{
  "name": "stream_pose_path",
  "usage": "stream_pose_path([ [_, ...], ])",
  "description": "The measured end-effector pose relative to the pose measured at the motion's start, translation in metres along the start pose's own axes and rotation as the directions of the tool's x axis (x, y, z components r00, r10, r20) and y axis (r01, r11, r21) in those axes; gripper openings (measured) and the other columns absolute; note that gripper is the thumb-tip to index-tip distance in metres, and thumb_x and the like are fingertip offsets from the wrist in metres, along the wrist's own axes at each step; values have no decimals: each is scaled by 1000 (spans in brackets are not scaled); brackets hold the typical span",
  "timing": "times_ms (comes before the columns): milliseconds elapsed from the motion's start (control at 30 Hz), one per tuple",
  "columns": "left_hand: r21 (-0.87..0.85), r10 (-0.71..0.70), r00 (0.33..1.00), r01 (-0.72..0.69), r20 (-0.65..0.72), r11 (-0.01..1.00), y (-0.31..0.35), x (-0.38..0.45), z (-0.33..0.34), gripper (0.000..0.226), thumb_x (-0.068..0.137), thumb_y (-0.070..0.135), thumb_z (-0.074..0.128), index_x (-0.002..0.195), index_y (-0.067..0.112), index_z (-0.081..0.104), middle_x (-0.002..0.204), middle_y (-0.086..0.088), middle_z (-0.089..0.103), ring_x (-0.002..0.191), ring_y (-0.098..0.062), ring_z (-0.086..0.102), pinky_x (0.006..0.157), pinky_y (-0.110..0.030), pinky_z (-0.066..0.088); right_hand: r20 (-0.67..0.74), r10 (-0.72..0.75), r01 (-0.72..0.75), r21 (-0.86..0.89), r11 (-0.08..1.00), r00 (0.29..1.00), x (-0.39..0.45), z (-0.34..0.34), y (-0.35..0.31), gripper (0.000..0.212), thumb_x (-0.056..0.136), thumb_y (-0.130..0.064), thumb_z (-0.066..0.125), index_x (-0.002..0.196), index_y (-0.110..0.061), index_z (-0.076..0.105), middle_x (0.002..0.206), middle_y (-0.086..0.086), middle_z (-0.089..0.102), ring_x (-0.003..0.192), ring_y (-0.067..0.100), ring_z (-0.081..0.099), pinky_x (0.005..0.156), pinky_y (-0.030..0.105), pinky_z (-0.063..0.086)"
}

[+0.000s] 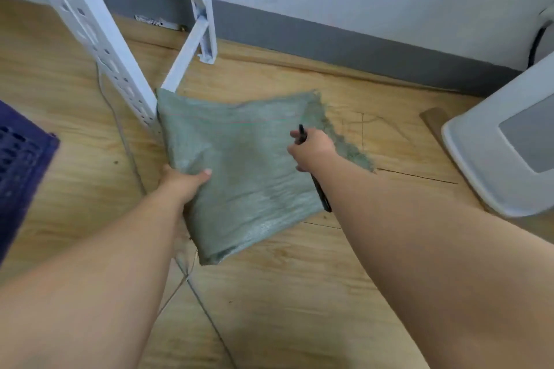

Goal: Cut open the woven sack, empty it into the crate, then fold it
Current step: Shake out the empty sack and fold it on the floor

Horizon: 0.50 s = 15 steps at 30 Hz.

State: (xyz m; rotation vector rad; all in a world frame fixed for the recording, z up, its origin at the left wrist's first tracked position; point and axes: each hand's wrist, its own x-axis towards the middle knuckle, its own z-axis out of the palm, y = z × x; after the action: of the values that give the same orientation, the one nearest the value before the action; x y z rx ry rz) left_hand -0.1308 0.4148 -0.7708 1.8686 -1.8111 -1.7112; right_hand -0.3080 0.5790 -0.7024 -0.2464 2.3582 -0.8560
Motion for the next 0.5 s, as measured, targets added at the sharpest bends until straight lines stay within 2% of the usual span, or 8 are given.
stream_pose_path([
  [67,116,45,996,-53,72,992,-16,5,3,118,61,18,88,152,17,12,147,-7,42,129,-29,47,110,-41,38,64,80,-75,-78,994,995,-2,32,30,36,88,-10,56,123,-11,60,110,10,67,96,28,66,89,45,57],
  [133,237,163,985,-172,60,956,-28,13,8,105,76,3,73,153,25,5,145,-6,44,126,-29,49,107,-37,39,101,146,-134,-118,984,984,-6,55,51,33,86,-6,58,119,-8,60,108,16,68,91,30,68,86,43,58],
  [200,285,233,972,-233,33,930,-36,19,8,96,82,5,63,153,33,5,144,-5,47,122,-30,52,107,-37,40,89,225,-214,-115,970,970,-10,67,67,30,89,-6,59,118,-8,59,109,16,66,95,30,68,89,43,57],
  [267,260,161,987,-150,-24,954,-48,30,6,98,83,7,65,154,30,2,147,-7,44,126,-31,50,109,-38,38,42,289,-282,-124,951,957,-11,72,81,30,90,-5,58,119,-11,56,111,13,63,99,30,68,89,43,57],
  [333,251,-91,996,82,25,964,-58,36,2,95,83,12,74,154,14,11,148,-12,41,127,-32,48,105,-40,40,15,318,-312,-154,937,948,-13,76,91,32,89,-3,57,119,-13,56,110,11,61,97,29,69,87,43,58],
  [400,385,-226,958,144,178,912,-66,36,4,69,84,14,73,142,6,37,140,-14,49,118,-32,53,93,-40,44,-28,352,-353,-130,927,936,-14,81,98,29,87,-3,59,115,-11,56,108,12,63,96,29,70,86,43,58],
  [467,567,-80,982,-31,170,823,-65,41,8,55,86,11,67,136,8,44,135,-13,53,120,-32,54,97,-39,44,-106,392,-399,-60,915,914,-15,85,103,22,85,-5,62,105,-9,54,105,14,67,95,28,70,86,42,59],
  [500,663,1,987,-109,161,740,-63,42,11,50,88,13,61,135,12,44,135,-14,53,122,-32,52,102,-40,41,-136,416,-423,-32,905,899,-15,86,105,22,84,-6,64,104,-8,53,104,14,68,95,28,70,86,42,59],
])
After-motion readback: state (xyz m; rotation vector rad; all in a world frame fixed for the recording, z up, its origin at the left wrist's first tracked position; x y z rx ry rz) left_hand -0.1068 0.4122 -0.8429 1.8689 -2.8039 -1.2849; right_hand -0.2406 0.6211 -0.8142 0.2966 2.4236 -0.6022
